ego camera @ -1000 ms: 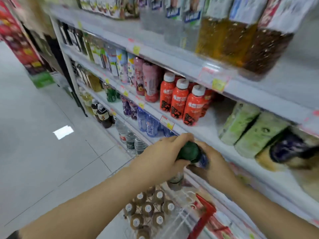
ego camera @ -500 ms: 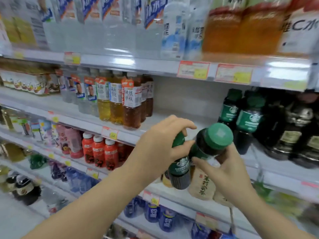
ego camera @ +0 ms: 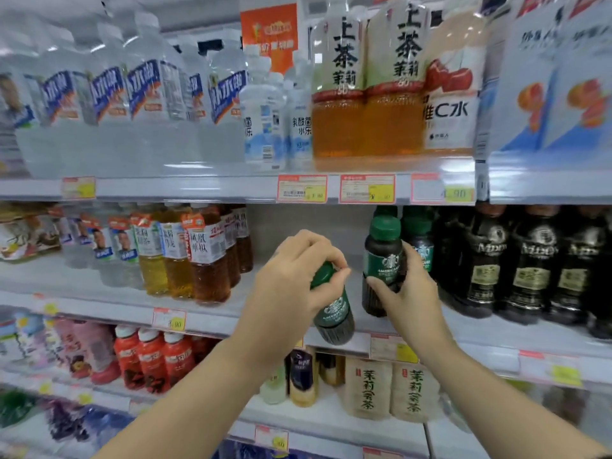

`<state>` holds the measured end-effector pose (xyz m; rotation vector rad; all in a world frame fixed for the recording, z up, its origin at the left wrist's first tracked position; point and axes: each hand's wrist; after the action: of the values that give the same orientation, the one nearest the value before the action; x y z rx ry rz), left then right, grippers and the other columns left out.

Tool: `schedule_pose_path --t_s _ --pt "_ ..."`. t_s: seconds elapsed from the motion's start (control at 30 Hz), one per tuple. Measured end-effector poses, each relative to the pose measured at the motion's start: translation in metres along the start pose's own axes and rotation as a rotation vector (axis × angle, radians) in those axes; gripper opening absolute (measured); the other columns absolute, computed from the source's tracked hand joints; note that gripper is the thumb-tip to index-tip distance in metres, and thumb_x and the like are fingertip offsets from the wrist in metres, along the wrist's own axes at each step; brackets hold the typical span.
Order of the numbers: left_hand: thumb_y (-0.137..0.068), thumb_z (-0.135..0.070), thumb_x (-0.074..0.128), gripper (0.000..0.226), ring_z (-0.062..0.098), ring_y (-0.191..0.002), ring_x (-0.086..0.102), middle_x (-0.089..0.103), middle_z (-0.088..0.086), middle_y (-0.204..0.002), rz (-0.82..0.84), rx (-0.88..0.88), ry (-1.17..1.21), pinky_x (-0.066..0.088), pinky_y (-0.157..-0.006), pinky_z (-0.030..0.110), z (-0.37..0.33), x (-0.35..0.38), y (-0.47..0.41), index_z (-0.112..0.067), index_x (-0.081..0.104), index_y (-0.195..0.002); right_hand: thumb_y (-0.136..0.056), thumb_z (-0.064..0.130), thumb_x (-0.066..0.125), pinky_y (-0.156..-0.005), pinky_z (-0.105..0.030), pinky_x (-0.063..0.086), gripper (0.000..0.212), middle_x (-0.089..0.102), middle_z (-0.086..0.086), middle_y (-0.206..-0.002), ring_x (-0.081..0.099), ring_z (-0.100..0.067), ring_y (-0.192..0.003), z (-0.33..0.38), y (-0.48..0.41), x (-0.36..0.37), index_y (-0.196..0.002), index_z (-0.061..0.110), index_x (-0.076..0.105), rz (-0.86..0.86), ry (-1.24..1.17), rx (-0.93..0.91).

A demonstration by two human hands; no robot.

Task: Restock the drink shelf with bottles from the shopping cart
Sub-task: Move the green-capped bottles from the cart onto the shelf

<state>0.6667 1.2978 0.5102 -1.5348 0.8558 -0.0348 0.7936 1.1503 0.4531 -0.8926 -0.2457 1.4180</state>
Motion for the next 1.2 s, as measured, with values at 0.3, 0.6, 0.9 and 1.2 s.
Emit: schedule_pose_path --t_s 0.3,0.6,0.9,1.2 --pt "-0.085 -0.03 0.054 0.014 0.013 -0.083 0.054 0.055 -0.007 -0.09 0.052 0.012 0.043 0.047 -0.074 0.031 0.018 0.004 -0.011 -0.017 0.06 -0.085 -0.076 0.024 0.074 -0.085 -0.042 0.048 0.072 0.052 -0.012 -0.125 0.049 -0.031 -0.116 -0.004 -0.003 0.019 -0.137 0.009 0.038 -0.134 0.38 -0.034" --pt "-0.083 -0.031 0.057 0.015 0.012 -0.084 0.055 0.055 -0.008 -0.09 0.058 0.055 0.139 0.048 -0.074 0.032 0.022 0.009 -0.022 -0.017 0.061 -0.085 -0.07 0.03 0.079 -0.064 -0.04 0.05 0.07 0.056 -0.008 -0.114 0.063 -0.031 -0.082 -0.005 -0.008 0.011 -0.13 0.014 0.047 -0.193 0.475 -0.007" --pt "-0.08 -0.027 0.063 0.009 0.0 -0.081 0.054 0.055 -0.012 -0.088 0.067 0.127 0.314 0.044 -0.074 0.017 0.0 0.03 -0.035 -0.021 0.059 -0.086 -0.068 0.041 0.075 -0.087 -0.01 0.041 0.065 0.051 0.032 -0.114 0.049 0.008 -0.109 0.029 0.052 -0.038 -0.121 0.05 0.04 0.352 -0.147 0.013" --pt "-0.08 -0.047 0.061 0.045 -0.005 -0.118 0.042 0.042 -0.023 -0.125 0.199 0.019 0.469 0.037 -0.093 0.01 -0.01 0.065 -0.034 -0.051 0.043 -0.121 -0.071 0.008 0.078 -0.079 -0.004 0.043 0.053 0.063 0.023 -0.103 0.057 0.009 -0.098 0.004 0.046 -0.071 -0.102 0.042 0.052 0.024 -0.218 0.068"
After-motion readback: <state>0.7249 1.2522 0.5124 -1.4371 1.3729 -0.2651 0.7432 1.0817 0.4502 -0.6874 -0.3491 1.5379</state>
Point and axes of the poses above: each hand's wrist, its own y-axis away from the middle knuckle, its own x-axis out of the palm, z = x × y
